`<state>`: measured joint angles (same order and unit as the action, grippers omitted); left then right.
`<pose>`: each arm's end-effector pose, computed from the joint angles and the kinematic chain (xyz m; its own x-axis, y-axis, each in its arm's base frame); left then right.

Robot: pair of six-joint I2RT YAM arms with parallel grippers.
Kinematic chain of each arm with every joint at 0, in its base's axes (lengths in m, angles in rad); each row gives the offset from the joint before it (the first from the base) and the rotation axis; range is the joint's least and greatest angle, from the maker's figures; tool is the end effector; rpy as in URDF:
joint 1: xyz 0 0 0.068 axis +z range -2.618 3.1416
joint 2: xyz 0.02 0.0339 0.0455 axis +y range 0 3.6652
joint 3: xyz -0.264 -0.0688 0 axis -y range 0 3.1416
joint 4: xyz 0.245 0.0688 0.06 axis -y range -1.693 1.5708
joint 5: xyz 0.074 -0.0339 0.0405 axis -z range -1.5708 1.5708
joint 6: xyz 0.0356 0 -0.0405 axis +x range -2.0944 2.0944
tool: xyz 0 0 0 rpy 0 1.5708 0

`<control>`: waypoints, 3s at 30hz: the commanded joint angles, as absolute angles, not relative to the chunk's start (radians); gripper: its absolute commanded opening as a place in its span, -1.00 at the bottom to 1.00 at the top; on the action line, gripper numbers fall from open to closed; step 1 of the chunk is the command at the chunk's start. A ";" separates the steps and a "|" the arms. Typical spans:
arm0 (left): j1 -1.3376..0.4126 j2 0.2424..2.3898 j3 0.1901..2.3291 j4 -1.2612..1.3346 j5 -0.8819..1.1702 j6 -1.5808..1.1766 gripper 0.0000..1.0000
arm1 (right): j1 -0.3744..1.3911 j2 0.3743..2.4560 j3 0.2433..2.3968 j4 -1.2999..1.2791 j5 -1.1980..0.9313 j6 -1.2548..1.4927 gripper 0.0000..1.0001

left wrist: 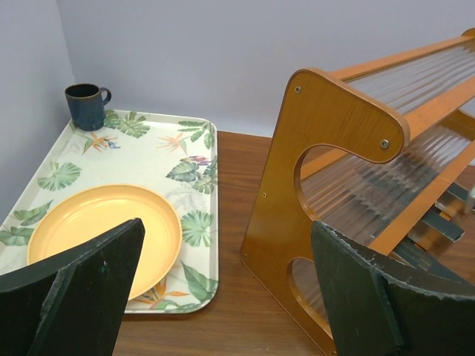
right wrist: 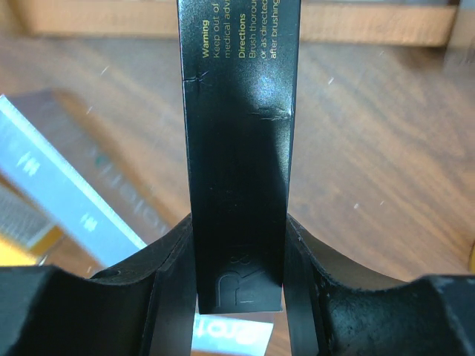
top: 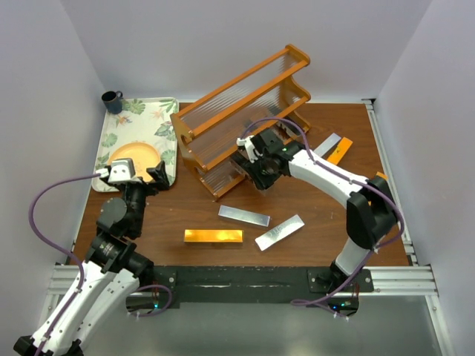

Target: Place and organize the toothpastes onto the shelf

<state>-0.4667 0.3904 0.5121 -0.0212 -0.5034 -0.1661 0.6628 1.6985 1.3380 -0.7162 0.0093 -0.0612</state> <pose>0.1117 -0.0370 0.3138 0.0941 -0.2096 -0.9733 -0.0192 0.9770 -0.2122 0.2808 0.2188 0.2486 -0.6553 -0.5891 -0.4728 -0.6531 0.7563 -0.0372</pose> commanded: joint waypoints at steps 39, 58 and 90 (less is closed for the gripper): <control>-0.463 0.410 0.508 -0.032 -0.453 -0.141 1.00 | 0.727 1.724 1.243 -0.350 0.136 0.051 0.32; -0.463 0.414 0.509 -0.031 -0.445 -0.141 1.00 | 0.716 1.674 1.075 -0.112 0.046 0.072 0.33; -0.463 0.422 0.506 -0.029 -0.433 -0.137 1.00 | 0.722 1.793 1.262 -0.250 0.002 -0.049 -0.28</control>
